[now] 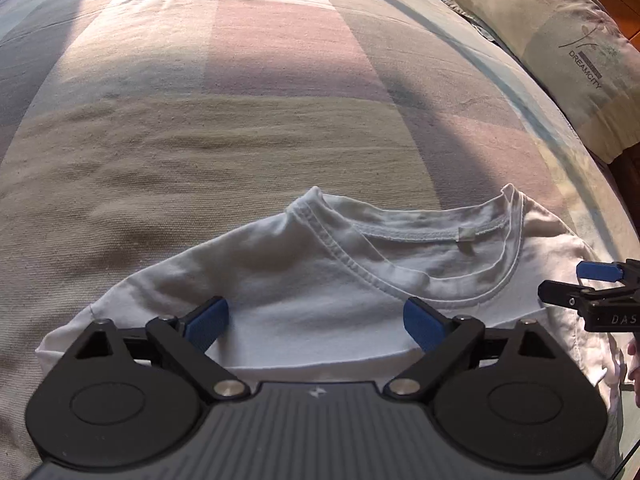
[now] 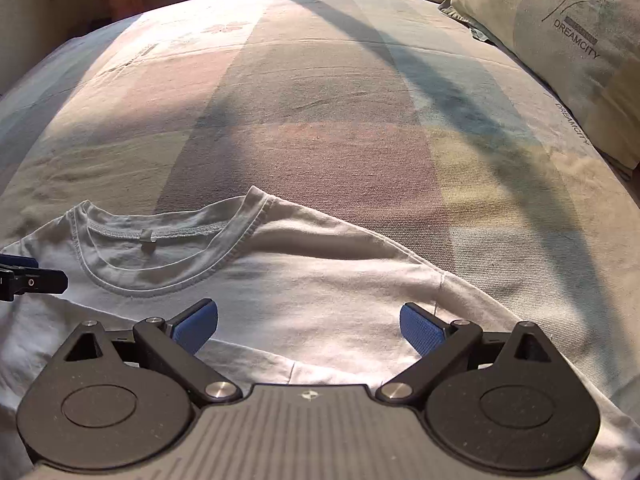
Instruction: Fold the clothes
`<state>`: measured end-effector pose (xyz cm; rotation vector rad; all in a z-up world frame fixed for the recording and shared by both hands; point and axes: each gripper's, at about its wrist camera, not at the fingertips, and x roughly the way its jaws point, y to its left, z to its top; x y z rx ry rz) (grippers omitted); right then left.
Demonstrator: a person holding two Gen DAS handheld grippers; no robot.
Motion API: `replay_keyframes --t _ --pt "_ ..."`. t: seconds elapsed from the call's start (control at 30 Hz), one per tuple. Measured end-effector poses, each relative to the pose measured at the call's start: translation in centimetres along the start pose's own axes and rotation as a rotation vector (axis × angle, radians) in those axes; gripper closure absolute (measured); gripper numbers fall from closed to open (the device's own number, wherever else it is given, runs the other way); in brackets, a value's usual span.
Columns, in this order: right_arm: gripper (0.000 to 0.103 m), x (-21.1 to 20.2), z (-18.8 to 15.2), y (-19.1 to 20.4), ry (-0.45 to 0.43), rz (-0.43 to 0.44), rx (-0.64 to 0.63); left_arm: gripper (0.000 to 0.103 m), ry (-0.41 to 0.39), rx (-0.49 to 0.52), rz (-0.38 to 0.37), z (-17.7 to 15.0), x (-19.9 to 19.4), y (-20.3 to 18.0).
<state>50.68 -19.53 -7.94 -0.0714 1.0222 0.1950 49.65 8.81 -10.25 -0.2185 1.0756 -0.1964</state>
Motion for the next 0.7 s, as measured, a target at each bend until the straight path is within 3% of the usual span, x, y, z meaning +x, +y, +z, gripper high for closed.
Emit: replay_keyframes --t 0.07,0.23,0.33,0.4,0.53,0.7 --pt "0.0 2.3 0.0 0.4 0.025 -0.013 0.005 0.001 -0.028 0.009 0.024 0.5 0.5 -0.1" --pt "0.0 4.3 2.0 -0.5 -0.037 -0.022 0.033 0.001 -0.078 0.089 0.106 1.7 1.7 -1.0" --pt "0.0 4.4 3.0 -1.0 -0.085 -0.009 0.018 0.001 -0.075 0.155 0.173 2.5 2.1 -1.5" --pt "0.001 3.7 3.1 -1.2 -0.097 -0.001 -0.016 0.006 -0.059 0.156 0.18 2.5 0.6 -1.7" --pt "0.001 -2.2 1.7 -1.6 -0.174 0.033 -0.079 0.005 -0.028 0.21 0.129 -1.3 -2.8 -2.1" --pt "0.0 -10.9 -3.6 -1.5 -0.186 0.126 -0.172 0.003 0.026 0.288 0.049 -7.2 -6.7 -2.6"
